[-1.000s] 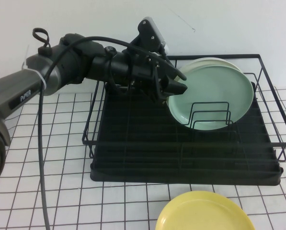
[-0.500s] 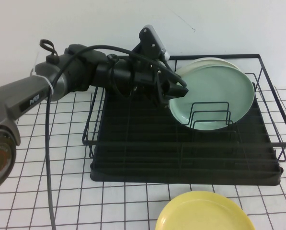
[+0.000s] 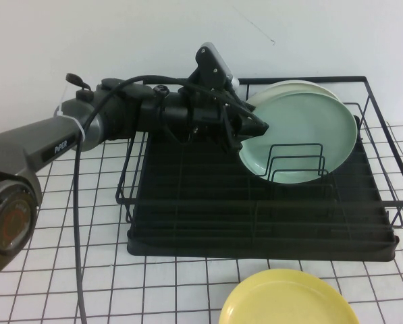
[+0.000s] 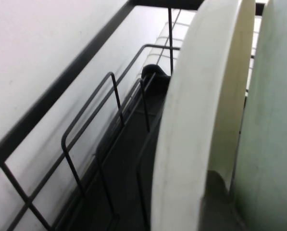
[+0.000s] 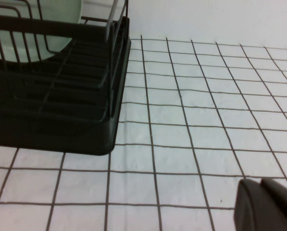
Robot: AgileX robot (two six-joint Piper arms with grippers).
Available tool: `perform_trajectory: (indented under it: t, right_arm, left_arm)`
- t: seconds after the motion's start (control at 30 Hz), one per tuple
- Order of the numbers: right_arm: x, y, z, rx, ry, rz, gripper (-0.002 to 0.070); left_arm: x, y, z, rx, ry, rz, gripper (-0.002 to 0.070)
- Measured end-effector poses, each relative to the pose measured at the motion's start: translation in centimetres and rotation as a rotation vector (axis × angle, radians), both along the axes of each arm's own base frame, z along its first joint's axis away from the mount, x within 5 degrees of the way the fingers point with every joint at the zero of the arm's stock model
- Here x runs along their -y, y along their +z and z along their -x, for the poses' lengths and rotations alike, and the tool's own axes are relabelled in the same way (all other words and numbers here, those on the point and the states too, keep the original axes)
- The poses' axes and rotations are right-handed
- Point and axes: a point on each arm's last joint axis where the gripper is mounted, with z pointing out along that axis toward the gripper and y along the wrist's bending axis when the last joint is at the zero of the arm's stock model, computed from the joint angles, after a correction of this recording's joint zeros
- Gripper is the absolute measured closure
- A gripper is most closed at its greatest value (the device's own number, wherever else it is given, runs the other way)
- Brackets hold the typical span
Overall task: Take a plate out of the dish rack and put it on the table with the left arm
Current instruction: Grasp the plate from the shelf, then place the plate from the table
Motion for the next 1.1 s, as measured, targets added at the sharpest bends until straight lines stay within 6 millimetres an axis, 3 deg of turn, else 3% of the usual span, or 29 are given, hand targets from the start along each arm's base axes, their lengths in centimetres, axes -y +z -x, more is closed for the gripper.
perform_trajectory:
  t: [0.07, 0.17, 0.2, 0.47, 0.67, 0.9, 1.1]
  right_arm:
    - [0.0, 0.0, 0.0, 0.000, 0.000, 0.000, 0.0678]
    - [0.0, 0.0, 0.0, 0.000, 0.000, 0.000, 0.0678]
    - [0.0, 0.0, 0.0, 0.000, 0.000, 0.000, 0.0678]
    - [0.0, 0.0, 0.0, 0.000, 0.000, 0.000, 0.0678]
    - [0.0, 0.0, 0.0, 0.000, 0.000, 0.000, 0.0678]
    - [0.0, 0.0, 0.0, 0.000, 0.000, 0.000, 0.0678]
    - [0.0, 0.0, 0.0, 0.000, 0.000, 0.000, 0.0678]
  left_arm:
    - [0.0, -0.1, -0.1, 0.008, 0.001, 0.009, 0.0391]
    - [0.1, -0.1, -0.1, 0.032, -0.006, 0.007, 0.0557]
    - [0.1, -0.1, -0.2, 0.040, -0.005, 0.004, 0.0578]
    - [-0.1, 1.0, 0.1, 0.019, 0.000, 0.027, 0.0577]
    - [-0.7, 7.0, 1.8, 0.099, 0.009, 0.076, 0.0577]
    - [-1.6, 13.8, 5.6, 0.132, -0.032, 0.110, 0.0629]
    - [-2.7, 16.5, 9.1, -0.037, -0.064, 0.025, 0.0629]
